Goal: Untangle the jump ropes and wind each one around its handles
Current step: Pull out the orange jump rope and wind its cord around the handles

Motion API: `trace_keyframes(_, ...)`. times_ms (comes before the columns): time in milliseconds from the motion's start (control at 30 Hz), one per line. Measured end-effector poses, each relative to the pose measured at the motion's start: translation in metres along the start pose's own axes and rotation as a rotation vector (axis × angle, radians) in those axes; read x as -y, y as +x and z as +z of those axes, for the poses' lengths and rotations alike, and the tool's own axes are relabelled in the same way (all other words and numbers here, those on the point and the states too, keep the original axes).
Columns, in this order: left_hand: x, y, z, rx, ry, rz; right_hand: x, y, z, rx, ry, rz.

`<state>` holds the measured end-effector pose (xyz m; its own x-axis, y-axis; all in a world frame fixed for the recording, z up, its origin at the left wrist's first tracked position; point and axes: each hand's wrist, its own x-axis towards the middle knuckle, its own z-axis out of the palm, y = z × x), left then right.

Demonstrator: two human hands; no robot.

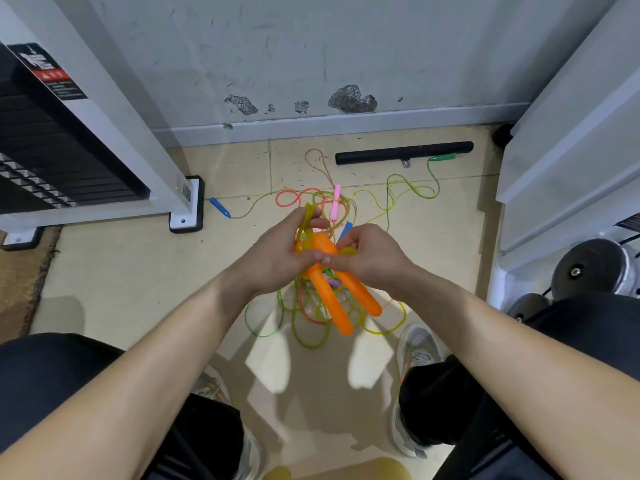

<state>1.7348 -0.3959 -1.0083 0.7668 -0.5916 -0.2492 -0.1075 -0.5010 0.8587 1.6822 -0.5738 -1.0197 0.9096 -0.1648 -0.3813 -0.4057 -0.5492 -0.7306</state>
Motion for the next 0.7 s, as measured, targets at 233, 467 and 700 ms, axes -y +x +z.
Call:
trace_keyframes(233, 0.003, 0.006, 0.008, -0.165, 0.058, -0.010, 0.010, 0.002, 0.000, -0.027, 0.026, 0.065)
trace_keyframes(467, 0.009, 0.009, 0.014, -0.382, -0.034, -0.012, 0.019, 0.003, -0.002, -0.008, 0.154, 0.047)
trace_keyframes(700, 0.012, 0.014, 0.005, -0.414, -0.091, -0.033, 0.021, -0.001, -0.001, -0.021, 0.020, -0.065)
